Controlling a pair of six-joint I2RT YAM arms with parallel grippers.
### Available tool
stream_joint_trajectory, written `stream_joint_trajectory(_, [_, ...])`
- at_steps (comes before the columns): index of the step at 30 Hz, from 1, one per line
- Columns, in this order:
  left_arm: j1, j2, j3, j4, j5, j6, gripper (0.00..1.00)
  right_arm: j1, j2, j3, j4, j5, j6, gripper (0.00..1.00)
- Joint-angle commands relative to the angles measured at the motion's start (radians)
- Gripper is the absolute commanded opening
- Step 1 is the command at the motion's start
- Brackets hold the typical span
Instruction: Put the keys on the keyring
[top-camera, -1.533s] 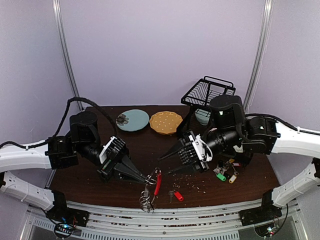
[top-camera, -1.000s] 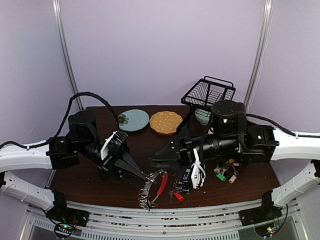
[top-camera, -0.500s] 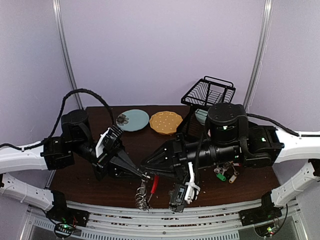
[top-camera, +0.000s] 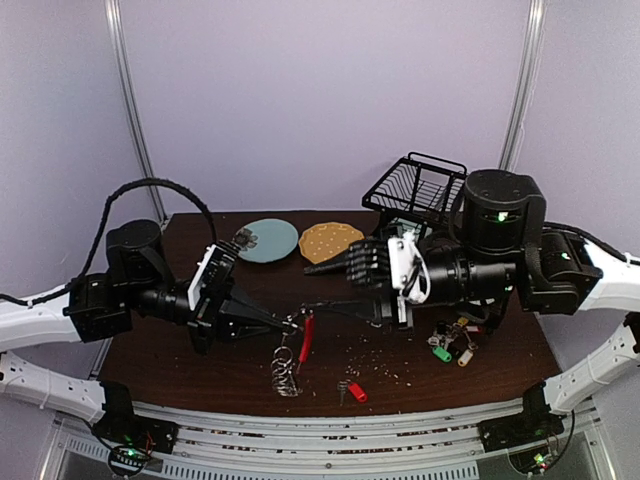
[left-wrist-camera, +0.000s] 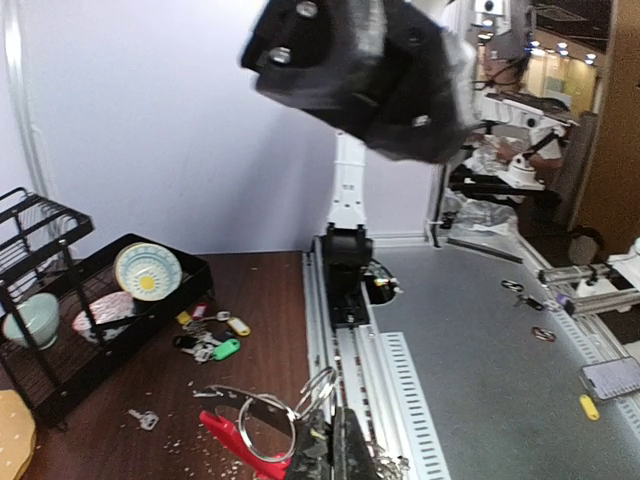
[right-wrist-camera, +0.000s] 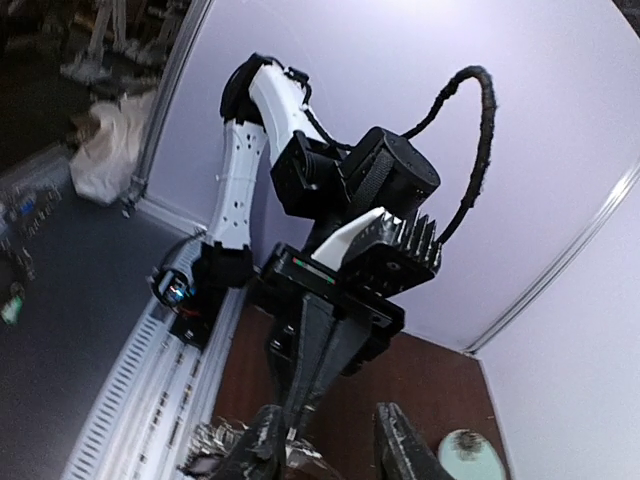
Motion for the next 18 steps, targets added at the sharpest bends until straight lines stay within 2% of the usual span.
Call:
stream_joint_trajectory(1, [0.001,-0.034,-0.007,0.031,-0.242,0.018,0.0,-0.003,-0.01,-0.082,0.086,-0.088,0.582,0.29])
stream_joint_trajectory(3, [0.001,-0.049,-0.019,0.053,-0.306,0.006,0.0,-0.003,-0.018,-0.166,0.189,-0.123,0.685,0.29])
stream_joint_trajectory(6, [0.001,-0.065,-0.032,0.087,-0.332,0.004,0.0,-0.003,-0.019,-0.256,0.287,-0.1,0.738,0.3])
stream_joint_trajectory(12, [0.001,-0.052,-0.031,0.076,-0.231,0.033,0.0,-0.021,0.011,-0.287,0.354,0.003,0.743,0.3])
stream_joint_trajectory(18, [0.001,-0.036,-0.003,0.005,-0.201,0.092,0.0,-0.077,0.051,-0.281,0.382,0.006,0.747,0.22])
